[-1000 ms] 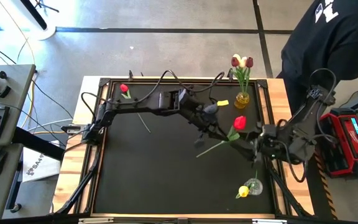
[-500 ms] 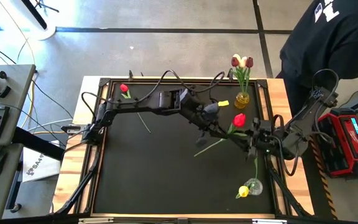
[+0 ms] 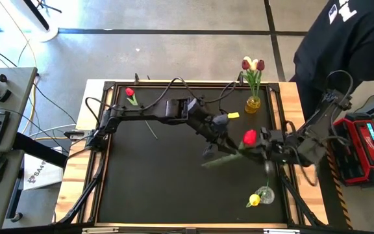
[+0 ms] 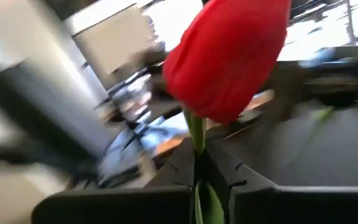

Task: Sort flowers into vase by color
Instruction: Put the bottom red flower into the transparent flower vase

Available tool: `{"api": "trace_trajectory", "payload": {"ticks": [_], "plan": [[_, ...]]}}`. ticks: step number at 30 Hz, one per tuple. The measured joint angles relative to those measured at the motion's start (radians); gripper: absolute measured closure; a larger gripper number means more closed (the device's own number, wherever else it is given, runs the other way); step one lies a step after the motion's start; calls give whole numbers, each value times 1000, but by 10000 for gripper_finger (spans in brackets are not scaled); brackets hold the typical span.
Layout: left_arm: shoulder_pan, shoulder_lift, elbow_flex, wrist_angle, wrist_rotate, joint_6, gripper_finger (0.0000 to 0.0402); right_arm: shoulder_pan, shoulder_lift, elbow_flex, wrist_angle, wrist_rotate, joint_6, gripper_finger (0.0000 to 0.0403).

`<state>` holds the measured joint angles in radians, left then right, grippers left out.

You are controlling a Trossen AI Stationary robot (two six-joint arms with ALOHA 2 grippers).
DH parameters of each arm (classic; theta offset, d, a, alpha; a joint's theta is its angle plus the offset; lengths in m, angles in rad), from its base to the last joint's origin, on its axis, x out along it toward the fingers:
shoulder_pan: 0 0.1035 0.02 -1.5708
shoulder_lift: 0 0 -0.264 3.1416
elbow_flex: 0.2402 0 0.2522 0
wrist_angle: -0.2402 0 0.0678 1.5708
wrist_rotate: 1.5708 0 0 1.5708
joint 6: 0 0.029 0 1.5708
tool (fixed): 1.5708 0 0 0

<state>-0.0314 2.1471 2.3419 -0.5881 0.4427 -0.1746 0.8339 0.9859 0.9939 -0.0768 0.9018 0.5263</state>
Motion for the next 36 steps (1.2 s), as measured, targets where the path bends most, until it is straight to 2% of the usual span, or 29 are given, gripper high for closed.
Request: {"api": "trace_trajectory", "payload": {"ticks": [2, 5, 8, 11, 19, 24, 27, 30, 36], "plan": [[-2, -1, 1, -25, -11, -15, 296, 49, 1, 57, -93, -47, -6, 401], [-1, 0, 0, -58, -11, -28, 280, 110, 3, 169, -326, -26, 61, 402], [-8, 0, 0, -78, -7, -32, 276, 150, 11, 268, -533, 6, 150, 402], [-17, 0, 0, -93, -6, -34, 275, 179, 36, 348, -706, -26, 227, 402], [-34, 0, 0, -99, -27, -94, 275, 252, 134, 528, -1113, -290, 591, 403], [-35, 0, 0, -97, -86, -123, 275, 318, 186, 594, -1223, -276, 632, 403], [-37, 0, 0, -96, -114, -139, 275, 357, 199, 602, -1271, -227, 665, 403], [-43, 0, 0, -95, -145, -142, 275, 398, 201, 587, -1288, -168, 681, 403], [-61, 0, 0, -95, -190, -182, 275, 449, 203, 515, -1293, -120, 729, 403]]}}
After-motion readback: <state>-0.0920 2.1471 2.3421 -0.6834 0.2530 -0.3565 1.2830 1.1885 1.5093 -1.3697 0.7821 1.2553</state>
